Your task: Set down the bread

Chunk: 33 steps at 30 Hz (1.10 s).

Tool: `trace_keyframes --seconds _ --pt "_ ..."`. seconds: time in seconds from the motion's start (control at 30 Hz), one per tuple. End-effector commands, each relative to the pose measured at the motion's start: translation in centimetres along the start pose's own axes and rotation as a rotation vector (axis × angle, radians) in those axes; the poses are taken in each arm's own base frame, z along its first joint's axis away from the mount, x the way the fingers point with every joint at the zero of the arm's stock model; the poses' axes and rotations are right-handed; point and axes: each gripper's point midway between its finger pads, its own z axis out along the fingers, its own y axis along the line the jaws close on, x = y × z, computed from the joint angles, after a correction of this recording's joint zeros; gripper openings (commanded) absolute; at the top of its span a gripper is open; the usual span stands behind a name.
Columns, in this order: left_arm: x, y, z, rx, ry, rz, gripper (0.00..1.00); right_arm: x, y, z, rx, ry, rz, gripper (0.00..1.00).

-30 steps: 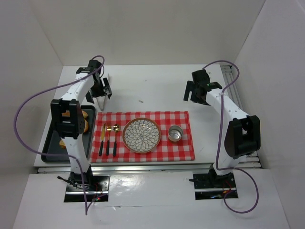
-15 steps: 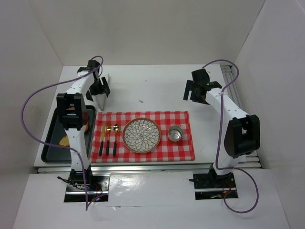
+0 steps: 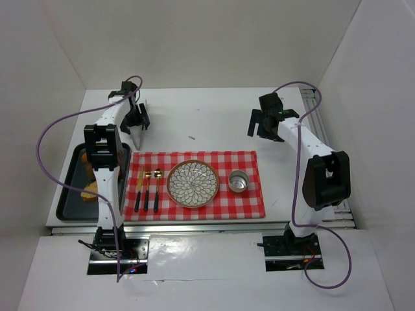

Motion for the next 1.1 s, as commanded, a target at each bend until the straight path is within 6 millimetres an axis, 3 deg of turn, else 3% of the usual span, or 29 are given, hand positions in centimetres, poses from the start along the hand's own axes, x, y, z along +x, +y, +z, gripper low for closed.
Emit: trace_keyframes --seconds 0.0,0.13,0.3,0.33,0.37,0.57,0.67,0.73,0.77,0.8,0.83,0.9,0.97,1.0,1.07 --pt "-0.3 0.2 1.3 -0.002 0.007 0.005 0.85 -1.6 0.4 -0.1 0.005 -0.038 -0.005 1.00" --pt "-1.7 -0.6 0.3 0.039 -0.037 0.000 0.66 -1.2 0.4 0.6 0.013 -0.020 -0.010 1.00" --pt "-5.9 -2.1 -4.2 0.099 -0.198 -0.009 0.50 -2.0 0.8 0.5 0.011 -0.024 -0.009 1.00" --pt "-6.5 -2.2 -5.1 0.108 -0.224 -0.012 0.42 -2.0 0.8 0.5 0.011 -0.024 -0.009 1.00" --pt "-7.5 -2.4 -7.1 0.124 -0.270 -0.017 0.41 -2.4 0.7 0.3 0.016 -0.036 -0.006 1.00" --pt "-10.0 -2.6 -13.8 0.179 -0.401 -0.029 0.38 -2.2 0.6 0.8 0.032 -0.023 -0.011 1.00" --pt "-9.7 -2.3 -16.9 0.202 -0.429 -0.039 0.38 -2.2 0.8 0.8 0.022 -0.019 -0.011 1.00" --pt "-8.6 -1.9 -17.6 0.196 -0.405 -0.046 0.38 -2.0 0.7 0.6 0.022 -0.019 -0.011 1.00" --pt "-8.6 -1.6 -19.6 0.205 -0.429 -0.048 0.38 -2.0 0.7 0.6 0.022 -0.019 -0.011 1.00" --pt "-8.0 -1.4 -20.2 0.204 -0.420 -0.059 0.38 -2.2 0.8 0.6 0.018 -0.027 -0.008 1.00" --pt "-6.8 -0.8 -20.3 0.180 -0.386 -0.074 0.38 -2.5 0.8 0.3 0.014 -0.037 -0.006 1.00" --pt "-5.7 -0.1 -22.7 0.184 -0.391 -0.087 0.38 -2.5 0.8 0.3 0.014 -0.037 -0.006 1.00" --pt "-3.0 1.1 -22.8 0.121 -0.330 -0.107 0.39 -2.6 0.9 -0.1 0.001 -0.041 -0.004 1.00" --pt "-2.1 1.9 -25.0 0.120 -0.358 -0.113 0.39 -2.8 1.0 -0.4 -0.003 -0.049 -0.002 1.00" --pt "1.2 3.5 -24.4 0.051 -0.305 -0.114 0.41 -2.7 1.0 -0.5 -0.014 -0.052 -0.011 1.00"
